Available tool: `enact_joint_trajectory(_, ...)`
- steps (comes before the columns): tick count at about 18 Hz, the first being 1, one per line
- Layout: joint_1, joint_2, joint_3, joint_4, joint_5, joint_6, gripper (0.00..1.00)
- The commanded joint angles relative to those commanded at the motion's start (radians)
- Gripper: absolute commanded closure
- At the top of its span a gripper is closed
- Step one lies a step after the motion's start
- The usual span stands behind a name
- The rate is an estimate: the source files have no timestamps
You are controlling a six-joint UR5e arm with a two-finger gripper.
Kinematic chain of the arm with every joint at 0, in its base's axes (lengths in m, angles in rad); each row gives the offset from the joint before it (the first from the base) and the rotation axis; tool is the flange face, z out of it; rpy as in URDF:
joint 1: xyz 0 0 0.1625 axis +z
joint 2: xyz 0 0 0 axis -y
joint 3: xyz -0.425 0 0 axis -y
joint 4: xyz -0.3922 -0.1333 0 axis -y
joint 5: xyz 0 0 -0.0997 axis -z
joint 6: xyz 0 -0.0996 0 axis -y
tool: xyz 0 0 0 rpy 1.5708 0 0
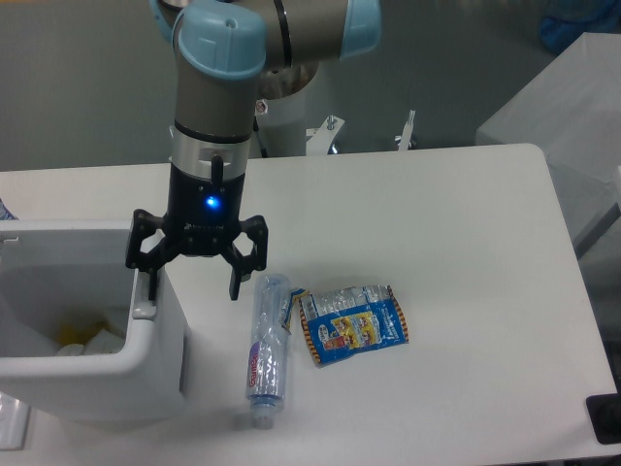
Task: Open the trash can
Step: 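Press the lid edge with the gripper to swing the lid open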
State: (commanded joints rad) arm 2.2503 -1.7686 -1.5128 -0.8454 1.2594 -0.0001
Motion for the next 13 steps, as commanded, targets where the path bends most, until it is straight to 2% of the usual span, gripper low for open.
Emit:
enact_joint_trajectory(2,0.017,-0.002,0.046,0.002,0.009,0.031,0.00)
enact_joint_trajectory(5,0.063,-0.012,0.094,0.002,0.096,0.035,0.00)
enact_joint_trajectory(9,0.106,-0.014,0.092,-0.012,0.173,0.072,0.00)
enact_joint_trajectory(13,0.130,-0.017,0.083,-0.017,0.235,0.192,0.00)
